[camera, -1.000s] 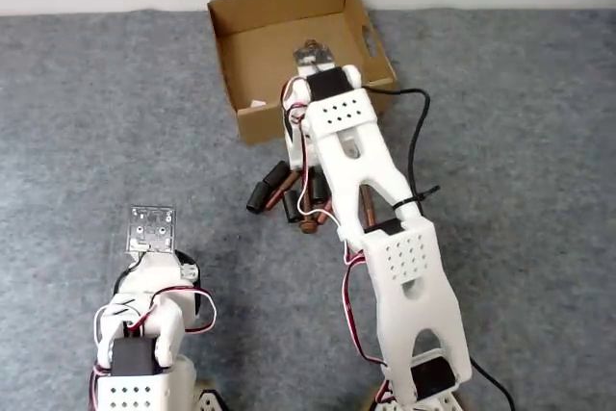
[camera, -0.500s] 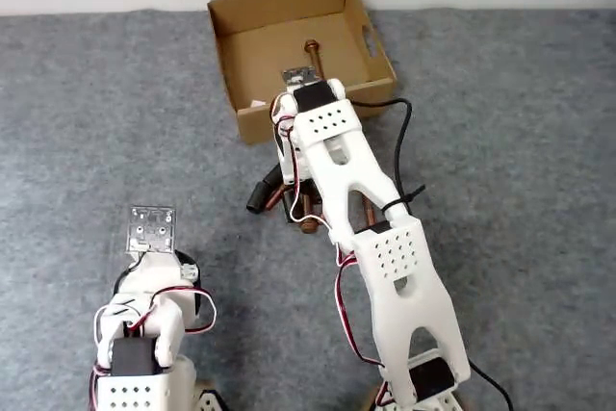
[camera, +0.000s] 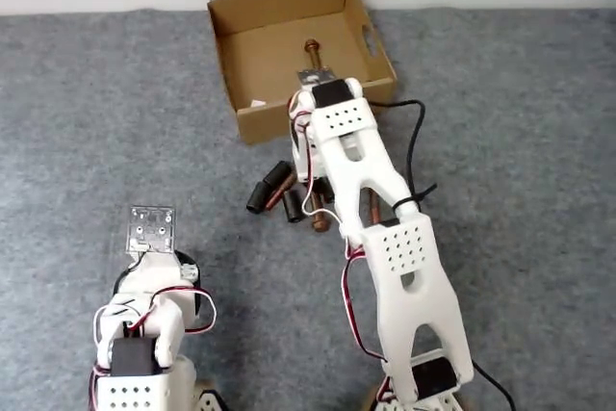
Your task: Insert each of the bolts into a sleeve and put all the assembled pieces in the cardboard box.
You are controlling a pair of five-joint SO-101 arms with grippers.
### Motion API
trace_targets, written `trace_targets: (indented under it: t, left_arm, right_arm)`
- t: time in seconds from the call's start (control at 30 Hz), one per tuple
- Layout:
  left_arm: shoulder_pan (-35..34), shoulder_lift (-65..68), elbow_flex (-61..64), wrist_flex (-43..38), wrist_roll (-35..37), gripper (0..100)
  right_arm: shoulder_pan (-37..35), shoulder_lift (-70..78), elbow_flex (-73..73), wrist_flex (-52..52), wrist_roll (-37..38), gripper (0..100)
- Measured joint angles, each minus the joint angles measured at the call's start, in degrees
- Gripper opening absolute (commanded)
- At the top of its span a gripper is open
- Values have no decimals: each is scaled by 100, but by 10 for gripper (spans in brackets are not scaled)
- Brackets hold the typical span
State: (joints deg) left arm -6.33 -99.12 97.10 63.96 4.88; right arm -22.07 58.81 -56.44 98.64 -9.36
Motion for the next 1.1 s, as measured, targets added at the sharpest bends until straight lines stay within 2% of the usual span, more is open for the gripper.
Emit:
trace_targets:
  t: [0.4, 0.47, 0.57, 0.63, 0.9, 1.1]
  left_arm:
    - [0, 0, 0, 0, 0, 5]
    - [0, 0, 0, 0, 0, 5]
    - [0, 0, 0, 0, 0, 5]
    - [0, 0, 0, 0, 0, 5]
    - [0, 0, 0, 0, 0, 5]
    - [0, 0, 0, 0, 0, 5]
  right_arm:
    - [176, 18, 0, 0, 18, 163]
    - [167, 18, 9, -44, 18, 128]
    - [132, 105, 9, -202, 18, 6]
    - [149, 167, 0, -211, 18, 28]
    - [158, 97, -9, -167, 62, 9]
    - [-70, -325, -79, 167, 53, 8]
